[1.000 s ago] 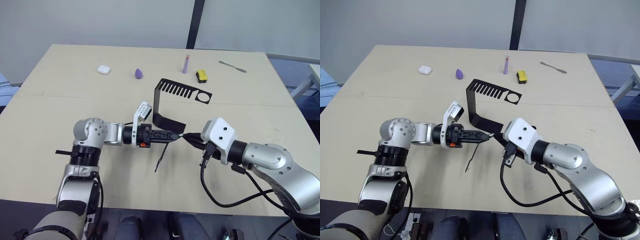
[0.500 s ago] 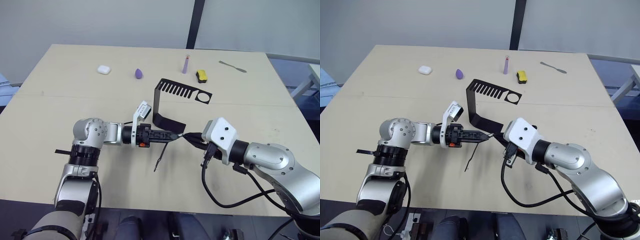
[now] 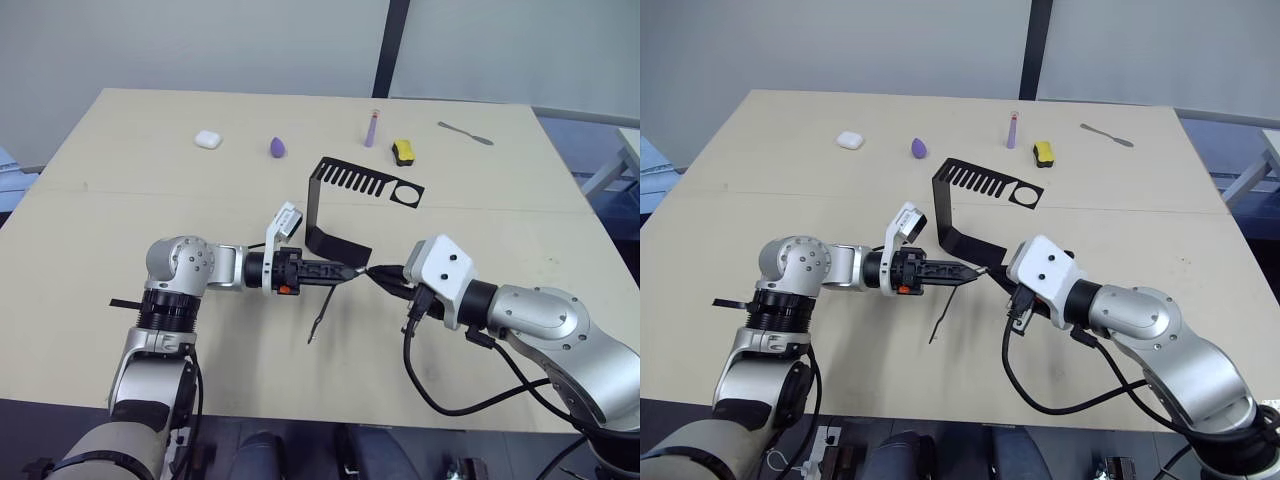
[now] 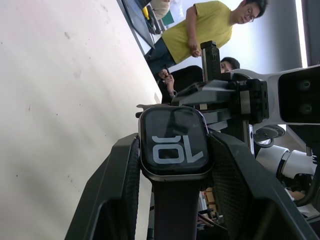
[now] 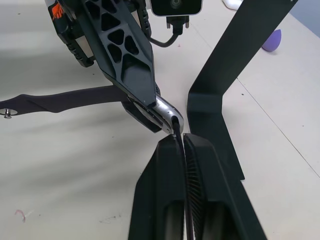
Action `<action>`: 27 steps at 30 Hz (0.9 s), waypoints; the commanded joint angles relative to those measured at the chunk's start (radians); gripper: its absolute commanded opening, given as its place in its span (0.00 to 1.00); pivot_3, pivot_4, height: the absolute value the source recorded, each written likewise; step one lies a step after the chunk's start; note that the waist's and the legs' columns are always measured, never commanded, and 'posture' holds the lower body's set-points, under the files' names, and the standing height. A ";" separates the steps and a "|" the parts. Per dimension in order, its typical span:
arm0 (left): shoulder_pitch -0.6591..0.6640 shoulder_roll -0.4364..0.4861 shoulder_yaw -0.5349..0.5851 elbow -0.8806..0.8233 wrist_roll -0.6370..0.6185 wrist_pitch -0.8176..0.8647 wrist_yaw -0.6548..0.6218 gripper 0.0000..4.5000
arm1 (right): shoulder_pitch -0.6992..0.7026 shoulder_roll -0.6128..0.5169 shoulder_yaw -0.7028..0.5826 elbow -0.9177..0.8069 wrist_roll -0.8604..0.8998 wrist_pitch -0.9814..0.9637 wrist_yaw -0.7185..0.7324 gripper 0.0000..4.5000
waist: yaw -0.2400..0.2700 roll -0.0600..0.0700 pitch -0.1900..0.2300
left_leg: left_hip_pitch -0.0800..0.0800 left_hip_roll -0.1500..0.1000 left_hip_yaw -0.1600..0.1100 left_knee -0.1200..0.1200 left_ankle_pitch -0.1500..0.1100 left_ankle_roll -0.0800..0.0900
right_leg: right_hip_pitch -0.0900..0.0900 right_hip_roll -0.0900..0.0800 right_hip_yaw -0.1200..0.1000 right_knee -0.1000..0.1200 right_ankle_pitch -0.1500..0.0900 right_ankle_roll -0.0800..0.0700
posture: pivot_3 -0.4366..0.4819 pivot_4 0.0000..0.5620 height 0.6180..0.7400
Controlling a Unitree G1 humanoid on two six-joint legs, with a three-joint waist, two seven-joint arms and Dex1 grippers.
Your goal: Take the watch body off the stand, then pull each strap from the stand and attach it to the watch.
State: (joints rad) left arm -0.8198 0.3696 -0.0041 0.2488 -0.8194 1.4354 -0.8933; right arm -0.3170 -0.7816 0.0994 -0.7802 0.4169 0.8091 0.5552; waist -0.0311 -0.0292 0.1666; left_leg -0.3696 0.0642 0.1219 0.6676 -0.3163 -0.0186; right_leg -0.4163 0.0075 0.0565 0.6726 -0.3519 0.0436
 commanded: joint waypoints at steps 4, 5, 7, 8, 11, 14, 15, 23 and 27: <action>0.003 0.095 -0.085 -0.156 0.032 -0.163 -0.120 0.35 | 0.078 -0.064 -0.227 -0.054 0.174 0.011 0.136 0.77 | 0.001 0.000 0.000 | 0.000 0.000 0.000 -0.001 0.000 0.000 | 0.000 0.000 0.000 -0.001 0.000 0.000 | 0.48 0.27 1.00; 0.010 0.119 -0.103 -0.190 0.052 -0.214 -0.143 0.35 | 0.092 -0.068 -0.279 -0.051 0.239 0.023 0.162 0.89 | 0.000 0.000 0.000 | 0.000 0.000 0.000 -0.001 0.000 0.000 | 0.000 0.000 0.000 -0.001 0.000 0.000 | 0.48 0.27 1.00; 0.032 0.157 -0.131 -0.253 0.098 -0.328 -0.178 0.35 | 0.108 -0.077 -0.354 -0.040 0.329 0.049 0.187 0.99 | -0.002 0.000 0.000 | 0.000 0.000 0.000 -0.001 0.000 0.000 | 0.000 0.000 0.000 -0.001 0.000 0.000 | 0.48 0.27 1.00; 0.041 0.168 -0.140 -0.273 0.119 -0.375 -0.187 0.35 | 0.114 -0.084 -0.374 -0.035 0.355 0.054 0.193 0.99 | -0.002 0.000 0.000 | 0.001 0.000 0.000 -0.001 0.000 0.000 | 0.000 0.000 0.000 -0.001 0.000 0.000 | 0.48 0.27 1.00; 0.079 0.186 -0.172 -0.315 0.221 -0.573 -0.202 0.35 | 0.127 -0.106 -0.400 -0.029 0.408 0.055 0.214 0.99 | 0.000 0.000 0.000 | 0.001 0.000 0.000 -0.001 0.000 0.000 | 0.001 0.000 0.000 -0.002 0.000 0.000 | 0.48 0.27 1.00; 0.143 0.195 -0.209 -0.349 0.388 -0.949 -0.242 0.35 | 0.131 -0.120 -0.398 -0.026 0.443 0.051 0.220 0.99 | 0.000 0.000 0.000 | 0.001 0.000 0.000 -0.002 0.000 0.000 | 0.002 0.000 0.000 -0.003 0.000 0.000 | 0.48 0.27 1.00; 0.161 0.192 -0.213 -0.356 0.423 -1.049 -0.254 0.35 | 0.131 -0.123 -0.393 -0.027 0.448 0.048 0.221 0.99 | 0.000 0.000 0.000 | 0.001 0.000 0.000 -0.002 0.000 0.000 | 0.002 0.000 0.000 -0.004 0.000 0.000 | 0.48 0.27 1.00; 0.213 0.175 -0.238 -0.257 0.683 -1.811 -0.274 0.35 | 0.116 -0.145 -0.329 -0.025 0.419 0.001 0.230 0.99 | 0.002 0.000 0.000 | 0.000 0.000 0.000 -0.002 -0.001 0.002 | 0.003 0.000 0.000 -0.006 0.001 0.001 | 0.48 0.27 1.00; 0.207 0.165 -0.230 -0.166 0.733 -2.013 -0.236 0.35 | 0.115 -0.154 -0.303 -0.021 0.389 -0.025 0.232 0.99 | 0.001 0.000 0.000 | 0.001 0.000 0.000 -0.003 -0.001 0.002 | 0.003 0.000 0.000 -0.007 0.001 0.002 | 0.48 0.27 1.00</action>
State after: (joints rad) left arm -0.6053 0.5407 -0.2462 0.0706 -0.0984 -0.4981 -1.1514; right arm -0.1908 -0.9259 -0.1967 -0.7872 0.8155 0.8124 0.7745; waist -0.0301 -0.0292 0.1667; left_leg -0.3694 0.0644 0.1217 0.6651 -0.3175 -0.0162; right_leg -0.4134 0.0077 0.0567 0.6660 -0.3509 0.0452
